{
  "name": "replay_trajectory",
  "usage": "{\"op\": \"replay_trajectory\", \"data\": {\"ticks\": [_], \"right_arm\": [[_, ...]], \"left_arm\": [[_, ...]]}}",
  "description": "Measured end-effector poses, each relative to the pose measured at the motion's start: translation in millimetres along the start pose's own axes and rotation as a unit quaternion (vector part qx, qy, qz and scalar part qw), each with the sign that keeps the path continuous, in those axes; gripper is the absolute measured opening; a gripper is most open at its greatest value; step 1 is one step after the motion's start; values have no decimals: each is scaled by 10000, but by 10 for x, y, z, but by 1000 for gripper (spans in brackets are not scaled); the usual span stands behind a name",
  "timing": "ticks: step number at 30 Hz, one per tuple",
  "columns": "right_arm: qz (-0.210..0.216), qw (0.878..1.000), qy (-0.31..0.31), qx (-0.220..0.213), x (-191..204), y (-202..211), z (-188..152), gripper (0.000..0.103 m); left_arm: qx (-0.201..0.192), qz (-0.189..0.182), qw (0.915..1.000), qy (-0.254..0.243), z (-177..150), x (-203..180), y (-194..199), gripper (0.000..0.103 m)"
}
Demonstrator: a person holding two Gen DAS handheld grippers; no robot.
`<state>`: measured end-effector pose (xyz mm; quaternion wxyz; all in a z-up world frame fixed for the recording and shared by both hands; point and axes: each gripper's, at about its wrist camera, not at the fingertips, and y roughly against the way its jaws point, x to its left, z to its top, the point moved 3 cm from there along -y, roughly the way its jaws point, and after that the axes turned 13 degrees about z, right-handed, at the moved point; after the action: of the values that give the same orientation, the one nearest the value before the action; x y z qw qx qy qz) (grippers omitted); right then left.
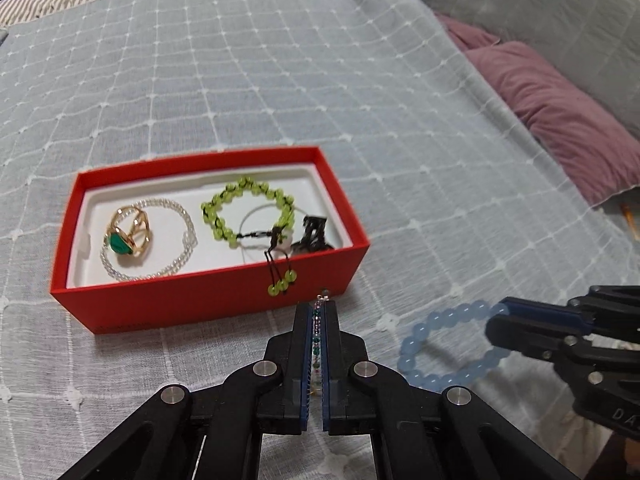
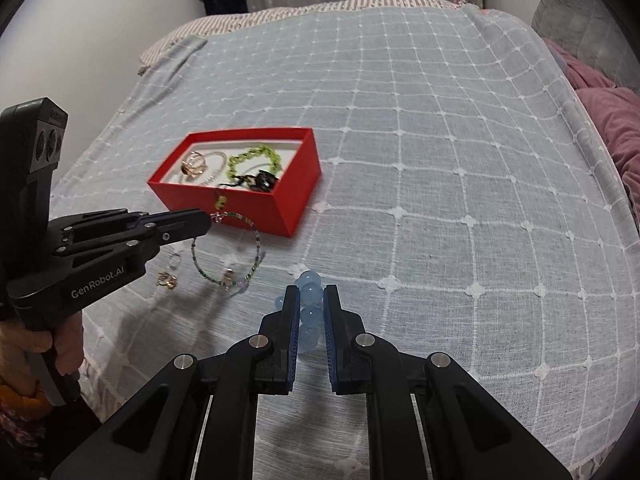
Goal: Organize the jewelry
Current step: 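Carry both held bracelets over the red box and lower them inside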
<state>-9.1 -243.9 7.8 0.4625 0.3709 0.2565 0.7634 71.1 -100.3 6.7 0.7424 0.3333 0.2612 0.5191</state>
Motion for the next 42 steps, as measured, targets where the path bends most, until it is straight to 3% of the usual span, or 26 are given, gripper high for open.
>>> {"op": "replay_trajectory", "data": {"ticks": [15,22,32,37,42], "right_arm": [[78,9990,80,-430,195,84,386,12],[74,9980,-9,-623,205,76,594,12],[-109,9957,225,-887,400,-34,890,12],[102,9953,318,-904,590,-225,1062,12],[526,9942,310,-889,736,-440,1165,12]], "left_arm": [[-560,-285,9969,480,361,128,342,0],[-735,-476,9936,710,574,194,254,0],[-367,58,9900,1361,491,704,-177,0],[-242,343,9890,1420,431,839,-275,0],[-153,232,9877,1541,394,912,-335,0]]}}
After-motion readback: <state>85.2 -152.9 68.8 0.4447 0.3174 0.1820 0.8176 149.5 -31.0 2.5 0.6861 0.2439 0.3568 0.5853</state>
